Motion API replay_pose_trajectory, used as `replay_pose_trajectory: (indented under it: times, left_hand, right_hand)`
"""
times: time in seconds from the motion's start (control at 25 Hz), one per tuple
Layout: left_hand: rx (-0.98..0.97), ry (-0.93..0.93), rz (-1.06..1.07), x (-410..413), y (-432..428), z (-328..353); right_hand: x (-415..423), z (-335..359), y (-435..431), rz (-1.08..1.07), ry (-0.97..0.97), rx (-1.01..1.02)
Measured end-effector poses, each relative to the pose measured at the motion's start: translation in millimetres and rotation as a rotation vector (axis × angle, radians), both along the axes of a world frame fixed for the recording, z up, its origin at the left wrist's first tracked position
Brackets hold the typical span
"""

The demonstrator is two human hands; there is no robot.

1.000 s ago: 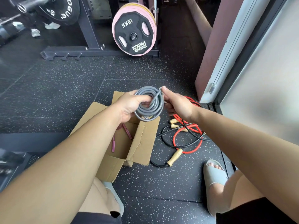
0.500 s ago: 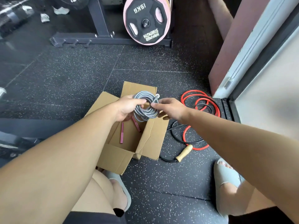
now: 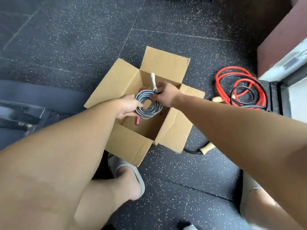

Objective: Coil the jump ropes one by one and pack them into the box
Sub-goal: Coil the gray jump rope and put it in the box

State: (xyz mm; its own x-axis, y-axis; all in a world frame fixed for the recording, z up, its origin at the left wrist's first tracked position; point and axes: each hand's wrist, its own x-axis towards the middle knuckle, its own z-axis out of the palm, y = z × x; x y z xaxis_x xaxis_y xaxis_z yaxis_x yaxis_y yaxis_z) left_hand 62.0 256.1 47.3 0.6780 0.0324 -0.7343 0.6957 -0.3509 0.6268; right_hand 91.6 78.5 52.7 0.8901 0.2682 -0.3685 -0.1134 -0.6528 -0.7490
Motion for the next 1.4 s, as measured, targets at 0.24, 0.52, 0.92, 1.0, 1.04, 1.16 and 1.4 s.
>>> replay_pose_trajectory:
  times: [0.24,0.52,0.92,1.0,1.04,1.16,1.4]
  left_hand:
    - [0.459,0.005,-0.365,5.5,11.5,-103.9]
    - [0.650,0.221,-0.981,2.8,-3.4,-158.9]
    - [0.592,0.119,-0.756,6.6,6.4,-144.3]
    - [0.567,0.070,-0.714,5.5,5.9,-129.4]
    - [0.562,0.048,-0.718,3.9,3.9,-120.6]
    - [0.509,-0.027,-0.653,-3.6,-2.6,-101.5]
    - [0.389,-0.186,-0.484,-36.3,-39.3,-60.6]
  right_hand:
    - [33.6,-96.7,29.8,0.313,0.046,-0.346]
    - [34.1,-151.0,53.4,0.754,0.151,-0.575]
    - [32.6,-149.8,50.0,0.770,0.083,-0.662]
    - [30.6,-135.5,38.7,0.699,0.011,-0.647]
    - [28.1,-128.6,28.6,0.680,-0.025,-0.641]
    - [12.6,-112.8,-6.5,0.618,-0.147,-0.594]
    - [-45.6,-72.8,-79.6,0.320,-0.158,-0.402]
